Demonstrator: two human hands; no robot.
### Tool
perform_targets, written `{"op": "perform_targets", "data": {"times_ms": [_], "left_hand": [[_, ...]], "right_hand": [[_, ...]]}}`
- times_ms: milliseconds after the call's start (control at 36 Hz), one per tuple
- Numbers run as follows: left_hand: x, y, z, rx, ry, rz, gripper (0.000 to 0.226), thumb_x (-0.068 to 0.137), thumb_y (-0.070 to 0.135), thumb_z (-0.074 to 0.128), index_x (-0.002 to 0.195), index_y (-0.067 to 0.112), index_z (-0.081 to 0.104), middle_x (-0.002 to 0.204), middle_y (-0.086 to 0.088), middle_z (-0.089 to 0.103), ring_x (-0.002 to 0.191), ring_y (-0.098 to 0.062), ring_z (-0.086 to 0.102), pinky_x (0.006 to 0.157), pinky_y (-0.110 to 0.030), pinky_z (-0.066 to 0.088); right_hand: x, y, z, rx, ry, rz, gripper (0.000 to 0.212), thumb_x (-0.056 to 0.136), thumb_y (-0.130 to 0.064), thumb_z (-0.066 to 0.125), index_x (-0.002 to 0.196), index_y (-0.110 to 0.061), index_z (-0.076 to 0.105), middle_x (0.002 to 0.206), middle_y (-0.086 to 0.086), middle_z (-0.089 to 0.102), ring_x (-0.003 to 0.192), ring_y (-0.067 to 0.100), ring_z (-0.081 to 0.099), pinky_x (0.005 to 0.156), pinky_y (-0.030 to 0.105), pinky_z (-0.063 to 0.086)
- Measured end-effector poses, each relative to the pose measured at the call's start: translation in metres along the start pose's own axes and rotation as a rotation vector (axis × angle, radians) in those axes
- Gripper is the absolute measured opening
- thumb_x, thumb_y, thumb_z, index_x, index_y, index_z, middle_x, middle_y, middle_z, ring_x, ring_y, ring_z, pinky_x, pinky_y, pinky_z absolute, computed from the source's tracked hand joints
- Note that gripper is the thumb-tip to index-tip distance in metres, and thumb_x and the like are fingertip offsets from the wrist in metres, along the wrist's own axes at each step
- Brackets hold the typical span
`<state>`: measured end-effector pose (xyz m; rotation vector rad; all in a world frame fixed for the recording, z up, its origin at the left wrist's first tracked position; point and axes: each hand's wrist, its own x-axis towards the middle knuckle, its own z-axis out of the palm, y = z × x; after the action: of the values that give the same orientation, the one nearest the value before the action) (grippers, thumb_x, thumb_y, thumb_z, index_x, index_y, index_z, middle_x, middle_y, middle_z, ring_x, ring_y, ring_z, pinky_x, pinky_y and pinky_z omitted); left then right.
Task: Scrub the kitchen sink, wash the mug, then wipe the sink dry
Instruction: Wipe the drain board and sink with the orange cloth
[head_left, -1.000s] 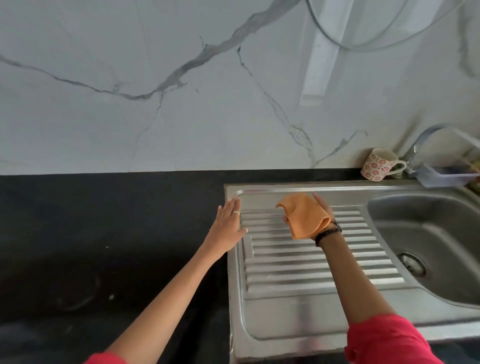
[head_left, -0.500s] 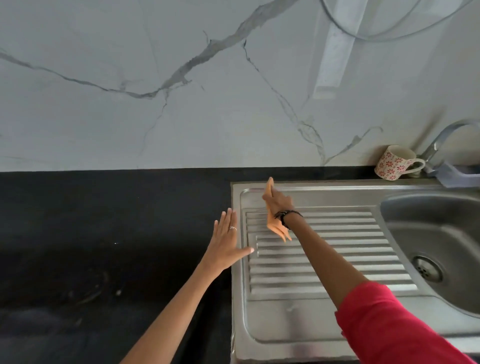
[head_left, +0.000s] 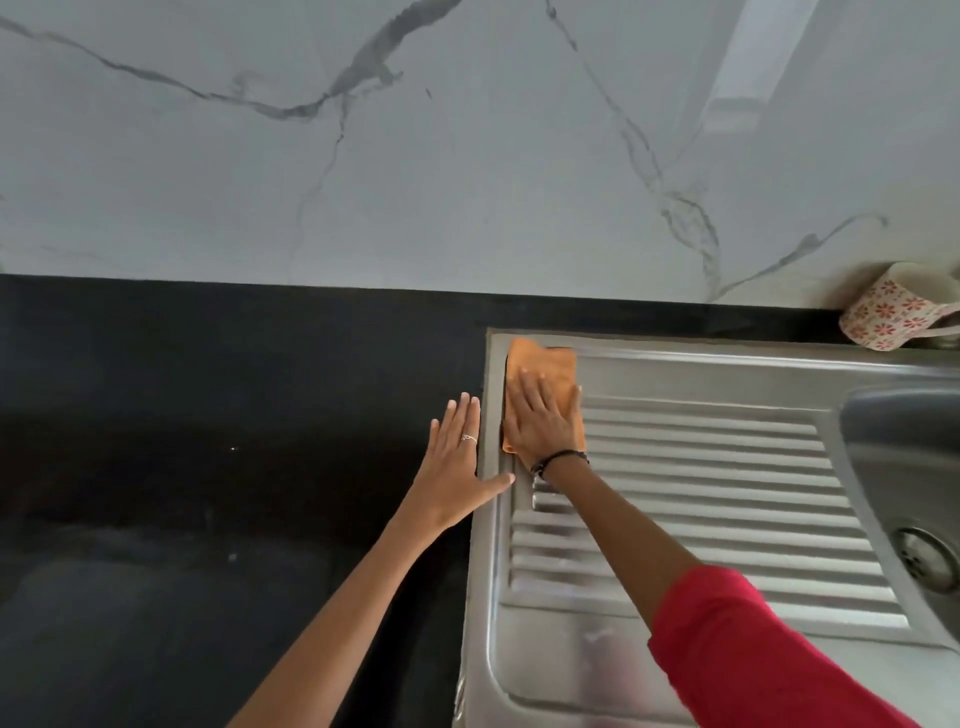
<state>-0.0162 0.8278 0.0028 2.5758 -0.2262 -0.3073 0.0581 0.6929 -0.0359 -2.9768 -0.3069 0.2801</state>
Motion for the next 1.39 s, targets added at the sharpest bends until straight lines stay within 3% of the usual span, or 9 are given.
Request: {"op": "perform_targets", "data": {"times_ms": [250, 333, 472, 639, 778, 944, 1056, 1222, 1389], "left_hand": [[0.015, 0.008, 0.004, 0.076, 0.023, -0.043, 0.100, 0.087, 0.044, 0.056, 0.145, 0.013, -0.019, 0.154, -0.002, -0.024, 0.139, -0.013, -0.026, 0.111, -0.030, -0.017], [0.014, 0.014, 0.013, 0.081, 0.028, -0.062, 0.101, 0.087, 0.045, 0.055, 0.144, 0.014, -0.022, 0.153, -0.001, -0.026, 0.137, -0.011, -0.029, 0.110, -0.029, -0.019], [0.014, 0.021, 0.027, 0.076, 0.020, -0.110, 0.101, 0.088, 0.044, 0.055, 0.143, 0.015, -0.024, 0.152, 0.001, -0.029, 0.137, -0.011, -0.030, 0.111, -0.030, -0.019], [0.018, 0.039, 0.038, 0.120, 0.028, -0.159, 0.100, 0.088, 0.044, 0.054, 0.142, 0.015, -0.025, 0.151, -0.001, -0.031, 0.133, -0.011, -0.034, 0.108, -0.029, -0.022], [0.028, 0.074, 0.058, 0.080, 0.022, -0.174, 0.101, 0.088, 0.047, 0.053, 0.139, 0.018, -0.029, 0.146, 0.002, -0.037, 0.133, -0.011, -0.035, 0.110, -0.029, -0.020], [0.046, 0.122, 0.081, 0.078, -0.010, -0.124, 0.093, 0.091, 0.047, 0.047, 0.144, 0.015, -0.023, 0.151, -0.002, -0.030, 0.137, -0.014, -0.030, 0.109, -0.028, -0.020], [0.058, 0.147, 0.095, 0.154, -0.033, -0.086, 0.089, 0.093, 0.050, 0.042, 0.144, 0.014, -0.022, 0.153, -0.003, -0.027, 0.133, -0.012, -0.033, 0.109, -0.031, -0.021], [0.074, 0.175, 0.118, 0.253, -0.037, -0.038, 0.079, 0.095, 0.053, 0.029, 0.138, 0.016, -0.027, 0.148, 0.000, -0.032, 0.131, -0.011, -0.033, 0.107, -0.035, -0.023], [0.083, 0.204, 0.144, 0.293, -0.038, 0.075, 0.084, 0.070, 0.066, -0.011, 0.137, 0.016, -0.025, 0.143, 0.001, -0.032, 0.133, -0.012, -0.031, 0.106, -0.030, -0.023]], "right_hand": [[0.042, 0.017, -0.016, 0.002, 0.006, -0.022, 0.065, 0.086, -0.053, 0.039, 0.142, -0.024, 0.021, 0.143, 0.005, 0.027, 0.126, 0.031, 0.031, 0.103, 0.055, 0.024], [0.036, 0.019, -0.005, -0.018, 0.077, -0.043, 0.067, 0.089, -0.049, 0.032, 0.148, -0.022, 0.013, 0.150, 0.008, 0.020, 0.134, 0.031, 0.026, 0.108, 0.060, 0.016], [0.042, 0.023, 0.002, -0.064, 0.079, -0.086, 0.085, 0.073, -0.048, -0.012, 0.151, -0.016, 0.000, 0.158, 0.004, -0.003, 0.147, 0.023, -0.001, 0.107, 0.065, -0.009], [0.045, 0.039, 0.006, -0.052, 0.060, -0.145, 0.061, 0.097, -0.044, 0.012, 0.151, -0.019, 0.001, 0.159, 0.000, -0.003, 0.147, 0.018, -0.003, 0.111, 0.061, -0.006], [0.033, 0.077, 0.000, 0.006, 0.059, -0.167, 0.082, 0.075, -0.045, -0.016, 0.151, -0.022, 0.004, 0.159, -0.004, 0.001, 0.146, 0.014, -0.001, 0.114, 0.054, -0.006], [0.016, 0.137, -0.009, 0.040, 0.066, -0.107, 0.055, 0.098, -0.036, 0.019, 0.151, -0.023, 0.008, 0.158, -0.006, 0.005, 0.146, 0.012, 0.001, 0.117, 0.051, -0.004], [0.003, 0.177, -0.012, 0.057, 0.093, -0.046, 0.075, 0.079, -0.044, -0.004, 0.150, -0.025, 0.009, 0.158, -0.007, 0.006, 0.146, 0.012, 0.003, 0.116, 0.051, -0.003], [-0.015, 0.238, -0.019, 0.055, 0.098, 0.071, 0.065, 0.088, -0.045, 0.001, 0.150, -0.025, 0.006, 0.158, -0.007, 0.002, 0.146, 0.013, 0.001, 0.116, 0.050, -0.003], [-0.030, 0.291, -0.023, 0.069, 0.146, 0.185, 0.089, 0.067, -0.047, -0.013, 0.150, -0.026, 0.011, 0.158, -0.007, 0.006, 0.146, 0.012, 0.006, 0.115, 0.051, -0.001]]}}
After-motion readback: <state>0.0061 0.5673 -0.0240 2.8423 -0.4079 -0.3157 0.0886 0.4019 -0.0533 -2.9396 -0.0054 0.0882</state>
